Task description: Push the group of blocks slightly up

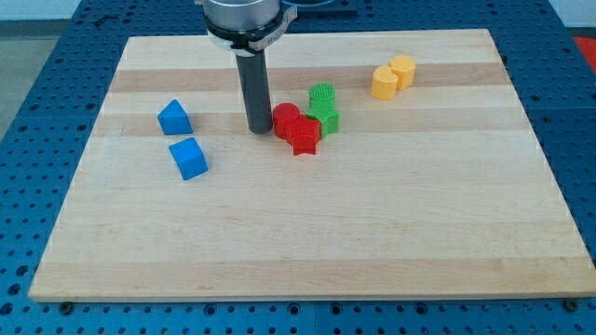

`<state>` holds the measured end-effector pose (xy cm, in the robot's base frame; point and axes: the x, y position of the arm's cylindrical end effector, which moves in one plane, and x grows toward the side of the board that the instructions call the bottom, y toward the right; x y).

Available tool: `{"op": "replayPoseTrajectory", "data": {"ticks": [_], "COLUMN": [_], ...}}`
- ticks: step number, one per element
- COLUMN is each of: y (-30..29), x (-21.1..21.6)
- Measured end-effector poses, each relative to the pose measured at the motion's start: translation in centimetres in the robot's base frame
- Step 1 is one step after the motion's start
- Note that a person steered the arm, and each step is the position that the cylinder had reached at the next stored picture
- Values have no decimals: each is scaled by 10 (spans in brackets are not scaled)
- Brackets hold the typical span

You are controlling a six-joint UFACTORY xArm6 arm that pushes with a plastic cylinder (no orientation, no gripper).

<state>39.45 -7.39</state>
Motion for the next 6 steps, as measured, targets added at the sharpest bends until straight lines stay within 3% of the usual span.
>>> {"op": "replayPoseTrajectory", "data": {"ticks": [1,2,3,4,6], "y": [-17,13,50,50,28], "x": [41,51,38,19,33]}}
